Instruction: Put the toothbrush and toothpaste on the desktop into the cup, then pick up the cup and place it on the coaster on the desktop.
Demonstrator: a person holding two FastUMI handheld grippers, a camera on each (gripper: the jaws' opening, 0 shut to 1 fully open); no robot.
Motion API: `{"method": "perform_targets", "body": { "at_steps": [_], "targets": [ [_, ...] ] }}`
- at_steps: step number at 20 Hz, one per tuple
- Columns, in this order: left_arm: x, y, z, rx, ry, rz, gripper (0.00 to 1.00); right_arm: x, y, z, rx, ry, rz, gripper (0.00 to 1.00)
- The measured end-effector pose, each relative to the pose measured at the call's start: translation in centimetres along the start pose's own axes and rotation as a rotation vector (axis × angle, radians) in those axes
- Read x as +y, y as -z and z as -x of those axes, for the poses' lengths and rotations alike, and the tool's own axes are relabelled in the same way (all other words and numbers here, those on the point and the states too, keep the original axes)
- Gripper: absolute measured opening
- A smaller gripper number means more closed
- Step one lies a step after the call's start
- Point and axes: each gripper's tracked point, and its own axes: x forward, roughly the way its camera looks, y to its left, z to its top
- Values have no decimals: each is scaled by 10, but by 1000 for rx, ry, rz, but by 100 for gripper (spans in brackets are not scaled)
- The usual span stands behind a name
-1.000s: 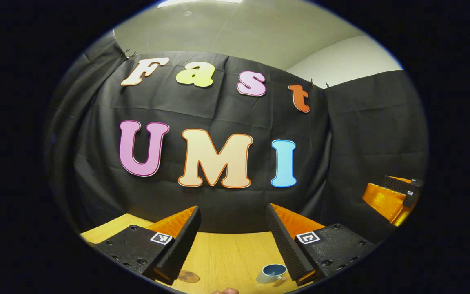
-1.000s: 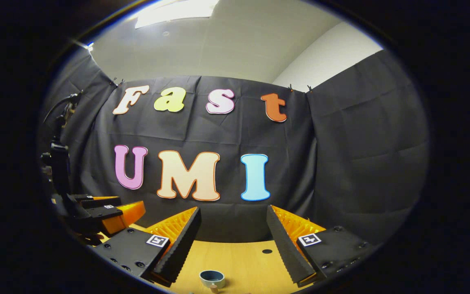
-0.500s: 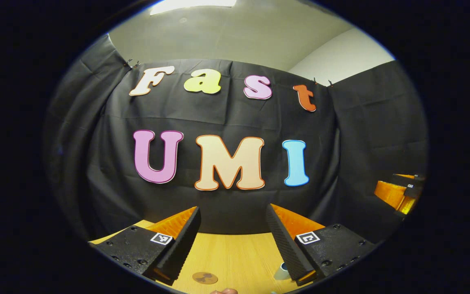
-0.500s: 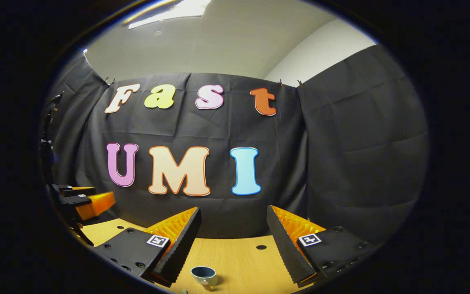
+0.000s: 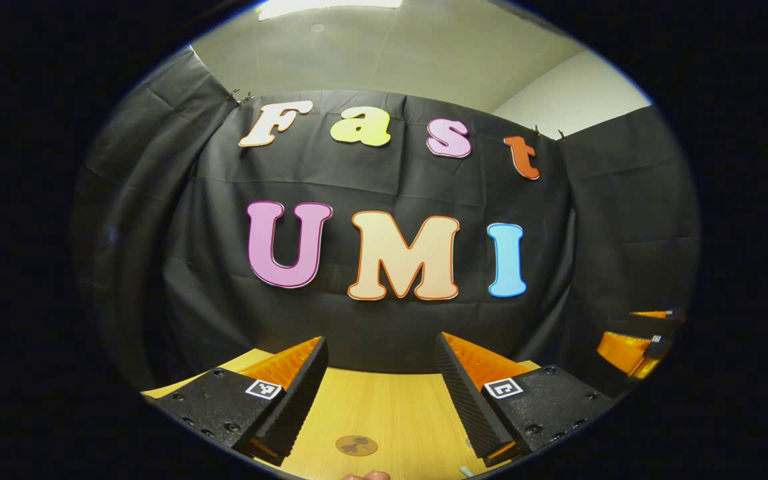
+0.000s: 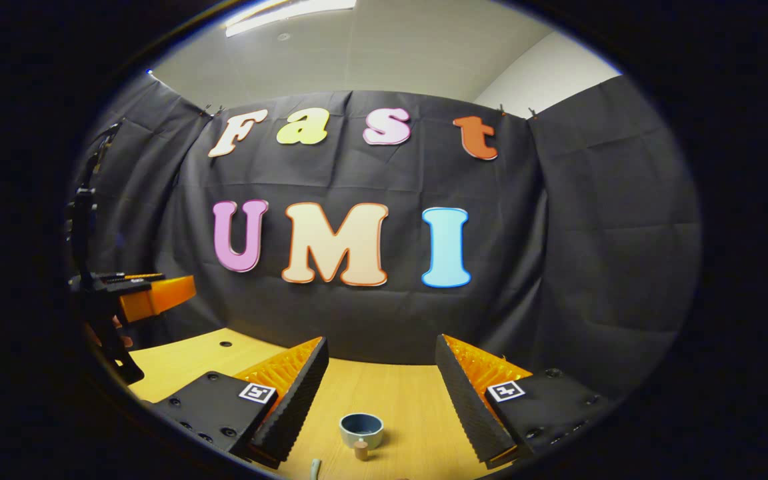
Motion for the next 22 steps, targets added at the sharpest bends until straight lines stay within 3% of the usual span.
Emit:
{"method": "perform_targets", "body": {
  "at_steps": [4,7,22],
  "targets": [
    [22,0,9,-3,-39,-13,94,29,55,-2,128,-44,-61,100],
    [38,5,15,9,-66,-14,94,34,101,-3,243,-35,-86,99],
    [82,23,40,57,-141,-37,93,80,268,27,698,-171,100,100]
  ]
}}
